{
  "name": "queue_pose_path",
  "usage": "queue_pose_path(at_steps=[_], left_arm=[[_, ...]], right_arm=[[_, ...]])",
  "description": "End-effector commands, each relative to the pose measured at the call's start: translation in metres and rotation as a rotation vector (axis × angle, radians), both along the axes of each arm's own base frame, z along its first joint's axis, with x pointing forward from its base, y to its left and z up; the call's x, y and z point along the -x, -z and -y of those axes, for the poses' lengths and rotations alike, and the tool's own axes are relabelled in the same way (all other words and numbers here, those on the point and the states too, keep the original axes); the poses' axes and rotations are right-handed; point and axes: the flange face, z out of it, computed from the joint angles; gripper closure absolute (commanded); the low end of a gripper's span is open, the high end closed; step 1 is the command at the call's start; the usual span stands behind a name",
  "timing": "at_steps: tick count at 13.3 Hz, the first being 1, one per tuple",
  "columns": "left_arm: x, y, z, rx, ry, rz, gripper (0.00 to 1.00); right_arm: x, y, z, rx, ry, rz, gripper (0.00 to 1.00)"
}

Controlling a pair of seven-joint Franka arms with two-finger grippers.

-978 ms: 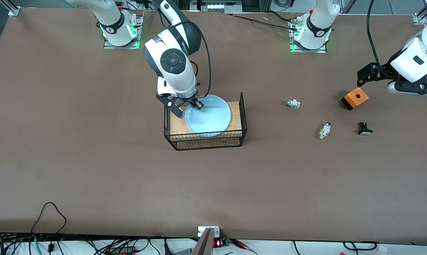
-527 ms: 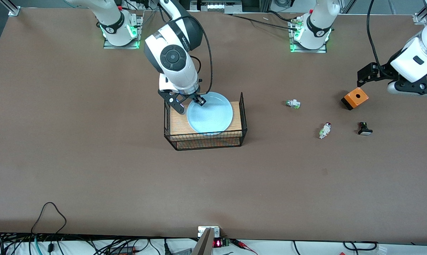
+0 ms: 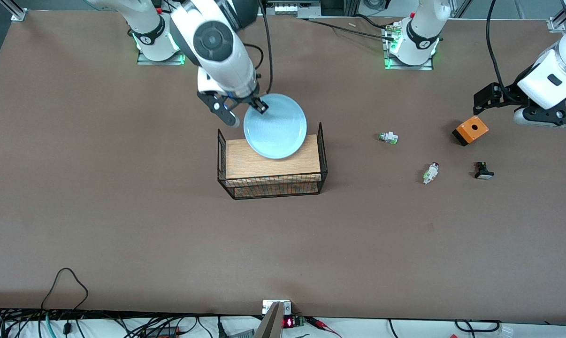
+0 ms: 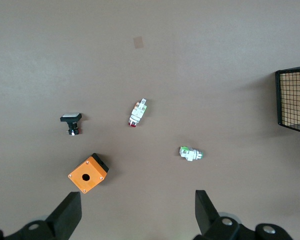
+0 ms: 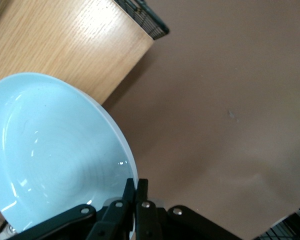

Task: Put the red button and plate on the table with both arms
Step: 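Lift the plate off the basket with the right gripper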

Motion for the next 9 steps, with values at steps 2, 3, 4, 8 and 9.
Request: queue_pose_path(at_steps=[2,3,4,8,9], left_arm=[[0.003,-0.004,-0.003,-0.020,0.018,0.000,0.00],[0.003,-0.003,-0.002,-0.019,0.019,-0.002,0.00],[0.003,-0.003,-0.002,-0.019,0.019,-0.002,0.00],[0.003,-0.003,-0.002,-0.019,0.017,-0.005,0.00],[0.004,-0.003,-0.003,-0.019,0.014,-0.009,0.00]], right_arm=[[0.016,-0.041,0.012,-0.058,0.030,-0.057,1.00],[0.023,-0.052,0.016,-0.059,0.021,-0.065,1.00],[0.032,-0.063,0.021,-0.049,0.009,-0.081,1.00],[0.058,-0.106,0.052,-0.001,-0.047,-0.111,1.00],[0.056,-0.114,0.070,0.019,-0.082,-0.103,1.00]])
